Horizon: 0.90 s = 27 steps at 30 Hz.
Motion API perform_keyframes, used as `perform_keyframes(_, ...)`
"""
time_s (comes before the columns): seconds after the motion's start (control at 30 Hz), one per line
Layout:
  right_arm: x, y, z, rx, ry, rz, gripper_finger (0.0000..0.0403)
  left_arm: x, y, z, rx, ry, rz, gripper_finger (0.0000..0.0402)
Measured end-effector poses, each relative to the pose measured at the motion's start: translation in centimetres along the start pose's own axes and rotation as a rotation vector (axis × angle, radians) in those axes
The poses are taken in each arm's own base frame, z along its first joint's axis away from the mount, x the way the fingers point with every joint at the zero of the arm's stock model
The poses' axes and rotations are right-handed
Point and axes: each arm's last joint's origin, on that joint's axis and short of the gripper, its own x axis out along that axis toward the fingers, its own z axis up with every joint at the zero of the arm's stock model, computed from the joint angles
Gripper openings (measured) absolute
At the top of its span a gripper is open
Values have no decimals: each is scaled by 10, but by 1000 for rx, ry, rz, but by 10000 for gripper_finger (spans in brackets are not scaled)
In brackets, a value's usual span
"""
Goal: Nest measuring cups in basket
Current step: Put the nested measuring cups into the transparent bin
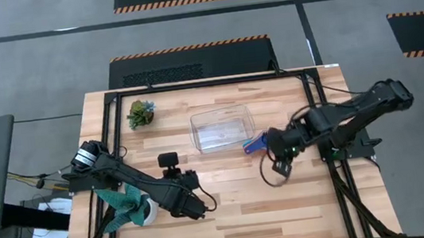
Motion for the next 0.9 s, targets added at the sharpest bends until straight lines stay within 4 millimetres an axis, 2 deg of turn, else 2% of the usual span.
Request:
perform_keyframes(0.1, 0, 15, -13, 112, -12, 28, 81, 1, 3, 0, 84, -14, 23, 0)
perform_keyframes(0.2, -2, 32, -25, 238, -105, 65, 81, 2, 10, -2, 149, -32, 52, 0)
perform_keyframes(0.3, 1, 52, -36, 319, -250, 100, 81, 3, 24, -14, 168, -36, 71, 0)
perform_keyframes(0.37, 4, 62, -44, 359, -348, 103, 81, 5, 37, -30, 156, -37, 79, 0)
perform_keyframes(0.5, 19, 80, -53, 461, -534, 106, 81, 9, 65, -66, 35, -72, 64, 0)
perform_keyframes(0.63, 44, 92, -52, 566, -676, 87, 81, 14, 82, -91, -79, -187, -21, 0)
perform_keyframes(0.77, 69, 98, -50, 642, -785, 69, 81, 18, 93, -102, -181, -283, -130, 0)
perform_keyframes(0.9, 72, 100, -51, 690, -909, 83, 81, 19, 101, -101, -268, -351, -173, 0)
